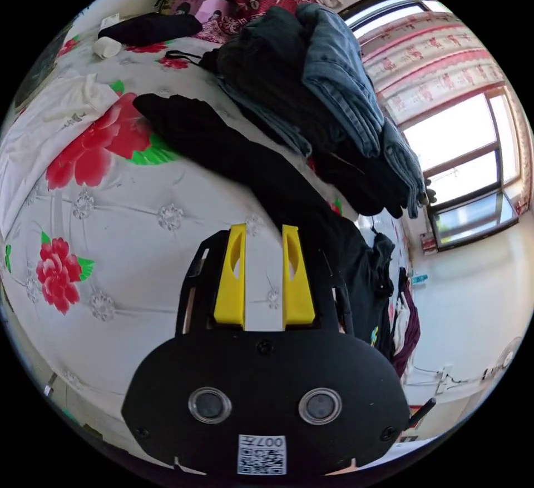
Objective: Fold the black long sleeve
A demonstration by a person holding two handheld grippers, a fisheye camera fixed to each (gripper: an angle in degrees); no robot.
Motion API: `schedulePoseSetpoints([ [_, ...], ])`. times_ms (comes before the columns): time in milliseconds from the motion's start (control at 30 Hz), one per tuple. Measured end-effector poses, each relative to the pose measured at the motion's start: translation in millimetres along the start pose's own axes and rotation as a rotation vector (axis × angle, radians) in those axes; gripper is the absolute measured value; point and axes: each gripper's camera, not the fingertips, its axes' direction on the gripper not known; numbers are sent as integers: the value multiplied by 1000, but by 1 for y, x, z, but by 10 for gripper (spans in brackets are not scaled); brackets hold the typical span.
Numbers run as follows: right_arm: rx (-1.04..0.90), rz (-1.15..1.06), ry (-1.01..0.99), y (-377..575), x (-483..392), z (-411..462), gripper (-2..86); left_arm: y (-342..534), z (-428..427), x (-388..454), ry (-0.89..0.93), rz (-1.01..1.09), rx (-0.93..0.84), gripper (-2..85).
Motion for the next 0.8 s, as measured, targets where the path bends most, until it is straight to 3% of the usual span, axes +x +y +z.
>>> schedulePoseSetpoints([
  [233, -88, 78, -44, -11, -4, 9, -3, -54, -8, -81, 153, -379, 173, 119],
  [367, -104, 115, -53, -27, 0, 9, -3, -54, -13, -89, 319, -426, 217, 35],
  [433, -106, 119, -61, -33, 1, 9, -3, -52, -28, -48, 442, -241, 263, 17],
  [567, -58, 113, -95, -52, 2, 4, -3, 19, -85, 161, 463, 430, 284, 23],
  [667, 16, 134, -118, -67, 11, -3, -1, 141, -82, 293, 621, 877, 138, 63],
  [800, 75, 254, -180, -76, 40, -4, 6, 340, -21, 373, 546, 1240, -181, 118],
])
